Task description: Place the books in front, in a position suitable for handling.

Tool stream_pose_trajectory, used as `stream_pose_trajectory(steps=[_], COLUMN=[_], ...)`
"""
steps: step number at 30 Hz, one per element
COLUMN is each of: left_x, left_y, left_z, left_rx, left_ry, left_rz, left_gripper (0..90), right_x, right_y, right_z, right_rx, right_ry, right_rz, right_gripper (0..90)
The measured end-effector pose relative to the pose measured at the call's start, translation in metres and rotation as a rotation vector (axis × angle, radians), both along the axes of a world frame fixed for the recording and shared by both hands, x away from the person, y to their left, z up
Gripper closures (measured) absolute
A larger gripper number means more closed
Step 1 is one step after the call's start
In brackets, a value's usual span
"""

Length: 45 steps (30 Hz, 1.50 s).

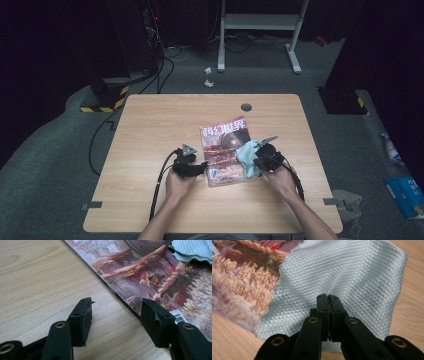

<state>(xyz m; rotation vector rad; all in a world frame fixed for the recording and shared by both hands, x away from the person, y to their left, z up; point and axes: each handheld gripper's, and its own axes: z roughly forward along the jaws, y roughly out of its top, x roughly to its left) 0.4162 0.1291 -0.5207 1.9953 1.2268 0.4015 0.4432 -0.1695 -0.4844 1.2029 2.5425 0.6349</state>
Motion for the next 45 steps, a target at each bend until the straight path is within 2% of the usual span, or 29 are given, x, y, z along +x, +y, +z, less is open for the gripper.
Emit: stream_pose_trajectory(steps=[2,4,6,8,13,16,18,23,26,29,36,39,43,45], left_x=[0.0,0.0,0.0,0.0,0.0,0.0,0.0,0.001,0.0,0.0,0.0,0.0,0.0,-0.001], left_y=[0.0,0.0,0.0,0.0,0.0,0.0,0.0,0.001,0.0,0.0,0.0,0.0,0.001,0.0], left_z=[0.0,0.0,0.0,0.0,0.0,0.0,0.0,0.0,0.0,0.0,0.0,0.0,0.0,0.0], left_rx=[-0.002,-0.002,-0.003,-0.004,-0.005,-0.004,-0.004,-0.001,-0.007,-0.007,-0.006,-0.001,-0.001,0.0], left_ry=[-0.002,-0.001,0.0,0.001,0.001,0.002,0.002,0.002,0.005,0.005,0.004,0.003,0.005,0.004], left_rz=[0.0,-0.002,-0.002,-0.002,-0.002,-0.001,0.0,-0.002,-0.002,-0.002,-0.004,-0.004,-0.005,-0.004], left_gripper=[42.3,42.3,42.3,42.2,42.2,42.2,42.2,42.0,41.7,41.6,41.4,41.3,41.3,41.3], right_x=[-0.001,-0.001,-0.002,-0.003,-0.006,-0.008,-0.008,-0.008,-0.004,-0.001,0.011,0.016,0.019,0.019], right_y=[0.012,0.015,0.032,0.039,0.073,0.088,0.103,0.117,0.115,0.108,0.067,0.044,0.029,0.029], right_z=[0.0,0.0,-0.001,-0.001,-0.004,-0.005,-0.004,-0.004,-0.004,-0.004,-0.001,0.0,0.001,0.001], right_rx=[-0.01,-0.012,-0.011,-0.012,0.017,0.039,0.032,0.027,0.039,0.028,0.003,0.001,0.004,0.002], right_ry=[0.001,-0.001,0.003,0.002,0.011,0.027,0.027,0.034,0.045,0.04,0.034,0.032,0.032,0.032], right_rz=[0.026,0.038,0.07,0.083,0.154,0.176,0.217,0.234,0.227,0.209,0.106,0.046,0.013,0.011], right_gripper=[88.1,88.1,88.1,88.1,88.0,88.1,88.0,88.0,88.0,88.0,88.0,88.0,88.0,88.0])
